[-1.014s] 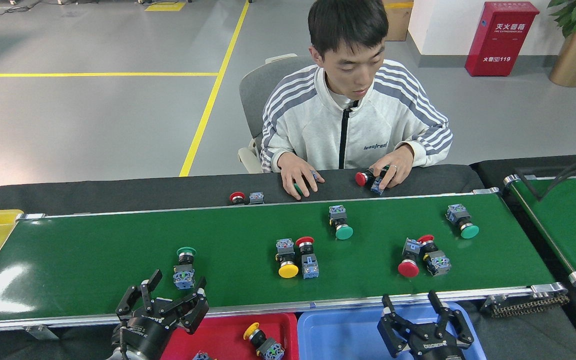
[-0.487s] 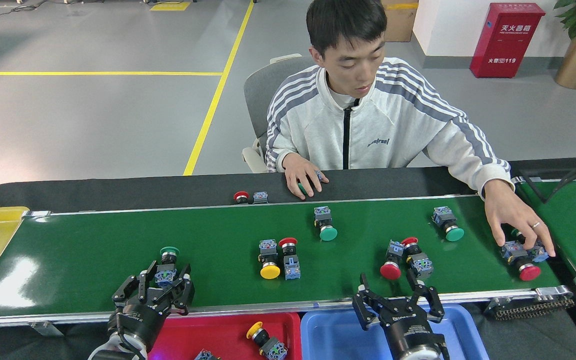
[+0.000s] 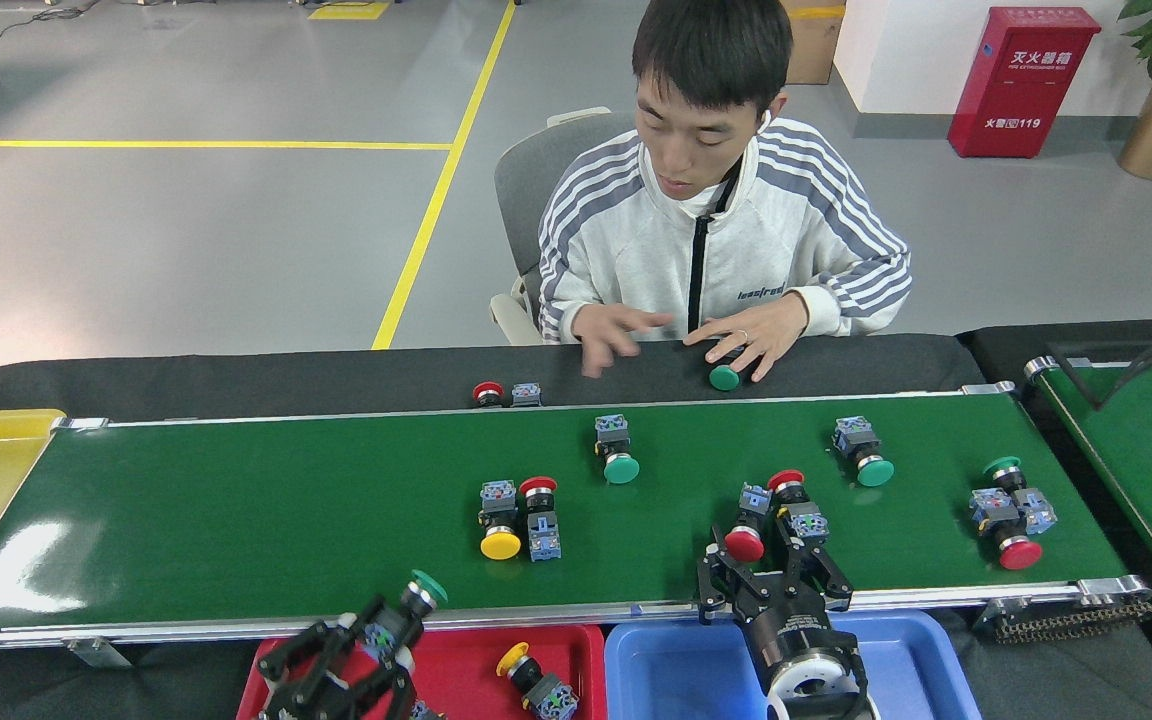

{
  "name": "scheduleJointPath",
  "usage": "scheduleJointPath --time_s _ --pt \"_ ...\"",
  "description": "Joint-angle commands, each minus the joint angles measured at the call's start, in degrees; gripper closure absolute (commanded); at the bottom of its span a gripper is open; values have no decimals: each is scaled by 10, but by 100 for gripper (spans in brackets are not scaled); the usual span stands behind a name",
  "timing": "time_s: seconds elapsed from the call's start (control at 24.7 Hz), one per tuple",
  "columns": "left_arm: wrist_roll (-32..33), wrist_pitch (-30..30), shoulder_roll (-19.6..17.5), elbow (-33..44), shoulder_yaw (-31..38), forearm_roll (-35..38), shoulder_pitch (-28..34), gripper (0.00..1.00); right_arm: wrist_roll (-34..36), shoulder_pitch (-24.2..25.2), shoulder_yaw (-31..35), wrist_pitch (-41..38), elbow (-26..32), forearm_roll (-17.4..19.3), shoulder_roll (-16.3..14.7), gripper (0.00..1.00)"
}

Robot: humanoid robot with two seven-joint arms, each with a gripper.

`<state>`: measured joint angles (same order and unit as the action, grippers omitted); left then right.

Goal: Pick switch part from conveyor to tray

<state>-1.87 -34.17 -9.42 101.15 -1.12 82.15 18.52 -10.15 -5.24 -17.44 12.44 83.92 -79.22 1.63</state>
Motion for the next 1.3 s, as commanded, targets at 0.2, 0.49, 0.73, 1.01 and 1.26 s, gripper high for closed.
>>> scheduleJointPath --time_s 0.2,0.49,0.73,1.01,1.26 --pt "-6 13 30 9 58 -4 13 1 1 -3 -1 -71 47 0 -4 98" --pt "-9 109 75 -12 267 -9 14 1 1 36 -34 -321 135 0 0 90" --pt "-9 107 71 -22 272 -9 20 1 3 51 -153 -350 130 -1 -7 0" --pt "-1 115 74 6 140 -2 -15 1 22 64 -73 -289 139 6 -1 0" --pt "61 182 84 -2 50 47 -86 1 99 146 117 -170 139 22 -2 0"
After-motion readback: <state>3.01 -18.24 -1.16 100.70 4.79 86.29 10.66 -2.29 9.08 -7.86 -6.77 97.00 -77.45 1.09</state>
